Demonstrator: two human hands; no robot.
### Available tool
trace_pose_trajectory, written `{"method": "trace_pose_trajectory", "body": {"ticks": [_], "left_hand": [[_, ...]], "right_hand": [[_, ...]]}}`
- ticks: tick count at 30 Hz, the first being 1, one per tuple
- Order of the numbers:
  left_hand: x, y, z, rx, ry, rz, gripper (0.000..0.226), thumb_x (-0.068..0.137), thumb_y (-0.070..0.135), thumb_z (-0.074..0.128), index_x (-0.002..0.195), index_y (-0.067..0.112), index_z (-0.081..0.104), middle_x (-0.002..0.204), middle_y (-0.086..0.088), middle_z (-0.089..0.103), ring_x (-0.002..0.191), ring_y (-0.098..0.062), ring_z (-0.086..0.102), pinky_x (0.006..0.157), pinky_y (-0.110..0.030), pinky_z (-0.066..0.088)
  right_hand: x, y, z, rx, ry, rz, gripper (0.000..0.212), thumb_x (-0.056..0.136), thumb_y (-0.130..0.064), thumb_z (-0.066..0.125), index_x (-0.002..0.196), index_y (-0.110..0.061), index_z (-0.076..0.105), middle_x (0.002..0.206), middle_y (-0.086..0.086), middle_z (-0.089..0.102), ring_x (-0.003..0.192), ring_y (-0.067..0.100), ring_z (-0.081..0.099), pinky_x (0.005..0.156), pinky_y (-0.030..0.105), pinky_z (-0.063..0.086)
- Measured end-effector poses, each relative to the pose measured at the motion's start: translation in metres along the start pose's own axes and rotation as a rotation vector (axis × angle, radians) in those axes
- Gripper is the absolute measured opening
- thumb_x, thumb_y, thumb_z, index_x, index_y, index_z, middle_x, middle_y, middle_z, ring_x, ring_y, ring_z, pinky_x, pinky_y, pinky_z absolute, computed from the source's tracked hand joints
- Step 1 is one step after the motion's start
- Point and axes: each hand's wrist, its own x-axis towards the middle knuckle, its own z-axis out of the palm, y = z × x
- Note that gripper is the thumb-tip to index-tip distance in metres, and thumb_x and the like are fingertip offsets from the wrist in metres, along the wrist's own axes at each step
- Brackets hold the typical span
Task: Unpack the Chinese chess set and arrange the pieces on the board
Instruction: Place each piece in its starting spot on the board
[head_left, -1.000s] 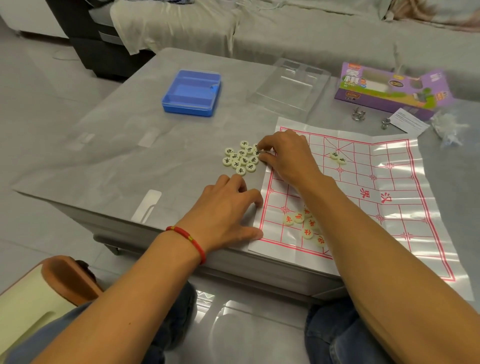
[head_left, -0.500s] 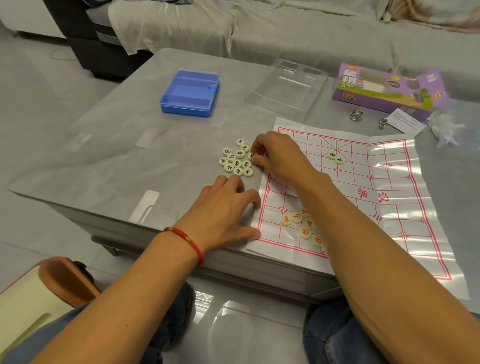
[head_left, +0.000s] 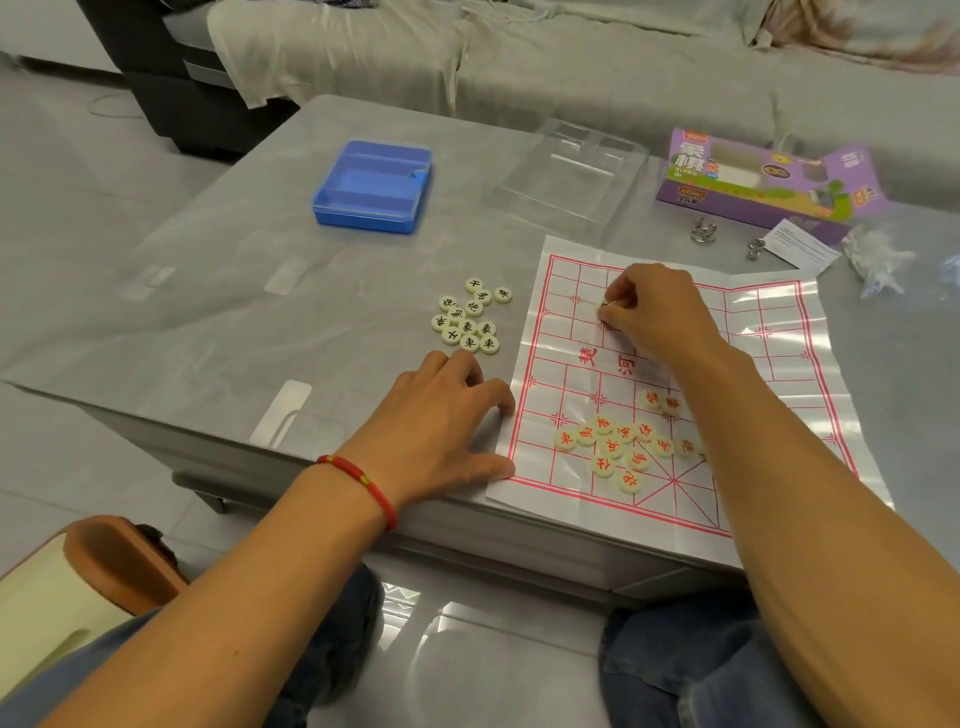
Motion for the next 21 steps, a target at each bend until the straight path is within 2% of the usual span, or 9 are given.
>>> {"method": "trace_pose_trajectory", "body": {"ticks": [3,5,8,10,14,21], "left_hand": [[0.0,-0.001,0.001,-0.001,0.008,0.002,0.062,0.08,0.064,0.065,0.133,0.037,0.05,0.128,0.003,0.045,0.117,-0.016,0.04,0.096,-0.032,0.043],[0.0,-0.002,0.002,-0.006,0.007,-0.005,0.062,0.079,0.064,0.066,0.132,0.037,0.05,0.128,0.003,0.045,0.117,-0.016,0.04,0.096,-0.032,0.043],[0.001,-0.002,0.002,0.003,0.011,-0.006,0.062,0.078,0.065,0.067,0.131,0.037,0.051,0.127,0.002,0.045,0.115,-0.017,0.04,0.095,-0.034,0.043],[0.002,-0.002,0.002,0.011,0.01,-0.008,0.062,0.078,0.065,0.067,0.131,0.037,0.051,0.126,0.002,0.045,0.115,-0.017,0.04,0.095,-0.034,0.043],[0.002,-0.003,0.004,0.012,0.018,-0.004,0.062,0.077,0.066,0.067,0.13,0.038,0.051,0.125,0.002,0.045,0.114,-0.018,0.04,0.094,-0.034,0.043],[0.001,-0.006,0.007,0.002,0.023,0.005,0.066,0.076,0.066,0.068,0.132,0.038,0.05,0.127,0.003,0.044,0.116,-0.018,0.039,0.095,-0.033,0.042]], "right_hand": [[0.0,-0.008,0.005,-0.041,0.062,-0.065,0.029,0.091,-0.03,0.07,0.117,-0.017,0.067,0.115,0.004,0.067,0.102,0.022,0.062,0.098,0.044,0.05],[-0.003,-0.025,0.015,0.001,0.067,-0.199,0.031,0.092,-0.03,0.068,0.122,-0.023,0.065,0.123,0.001,0.064,0.111,0.021,0.06,0.103,0.047,0.046],[-0.01,-0.052,0.034,-0.016,-0.03,-0.44,0.034,0.097,-0.03,0.059,0.13,-0.03,0.057,0.138,-0.004,0.054,0.128,0.02,0.048,0.109,0.047,0.034],[-0.013,-0.064,0.044,-0.049,-0.079,-0.522,0.038,0.1,-0.024,0.053,0.138,-0.03,0.053,0.145,-0.003,0.048,0.133,0.022,0.043,0.106,0.046,0.031],[-0.011,-0.07,0.053,-0.151,-0.073,-0.567,0.035,0.104,-0.025,0.044,0.137,-0.031,0.055,0.143,0.0,0.05,0.13,0.025,0.044,0.102,0.047,0.032],[-0.007,-0.071,0.049,-0.118,-0.018,-0.506,0.021,0.096,-0.029,0.06,0.117,-0.027,0.066,0.113,0.003,0.063,0.105,0.024,0.056,0.09,0.042,0.046]]}}
